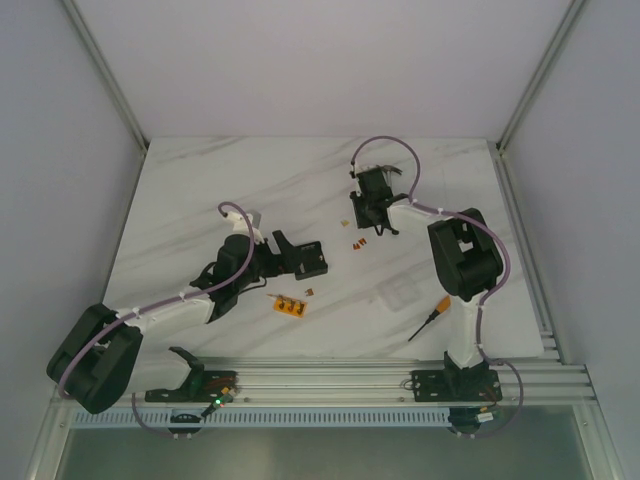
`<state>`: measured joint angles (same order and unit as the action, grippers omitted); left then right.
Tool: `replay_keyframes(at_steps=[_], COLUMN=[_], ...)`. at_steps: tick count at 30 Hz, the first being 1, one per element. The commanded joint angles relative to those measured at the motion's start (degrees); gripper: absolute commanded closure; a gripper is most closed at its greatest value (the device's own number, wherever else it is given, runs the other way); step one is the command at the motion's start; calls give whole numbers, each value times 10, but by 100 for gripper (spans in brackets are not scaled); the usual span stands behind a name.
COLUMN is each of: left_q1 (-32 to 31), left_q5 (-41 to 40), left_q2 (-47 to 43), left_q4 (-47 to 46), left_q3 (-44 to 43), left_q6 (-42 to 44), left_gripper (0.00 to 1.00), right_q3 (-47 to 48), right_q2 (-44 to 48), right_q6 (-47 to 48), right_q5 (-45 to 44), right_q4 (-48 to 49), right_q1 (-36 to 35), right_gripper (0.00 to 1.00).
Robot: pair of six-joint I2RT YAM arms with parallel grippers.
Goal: Snap on the fuse box
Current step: Pick up the fuse from the center of the board.
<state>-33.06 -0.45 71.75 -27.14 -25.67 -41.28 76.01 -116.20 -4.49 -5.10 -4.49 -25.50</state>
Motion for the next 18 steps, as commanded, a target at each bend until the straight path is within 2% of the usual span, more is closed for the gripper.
replay_keyframes(at_steps=[1,11,18], left_q1=[2,-21,-56], left_q5=[30,26,-21], left_q2=[3,26,66], left_q4=[-43,-117,-212], left_q3=[-13,-25,-24], left_q6=[7,4,-18], left_gripper=[1,4,14], right_q3=[-8,-93,-169], right_q2=[19,130,216], right_q6=[-21,-120,-220], right_q5=[1,-19,-18], right_q4=[-42,18,99], right_q1=[-8,-45,-82], right_gripper=[74,75,75])
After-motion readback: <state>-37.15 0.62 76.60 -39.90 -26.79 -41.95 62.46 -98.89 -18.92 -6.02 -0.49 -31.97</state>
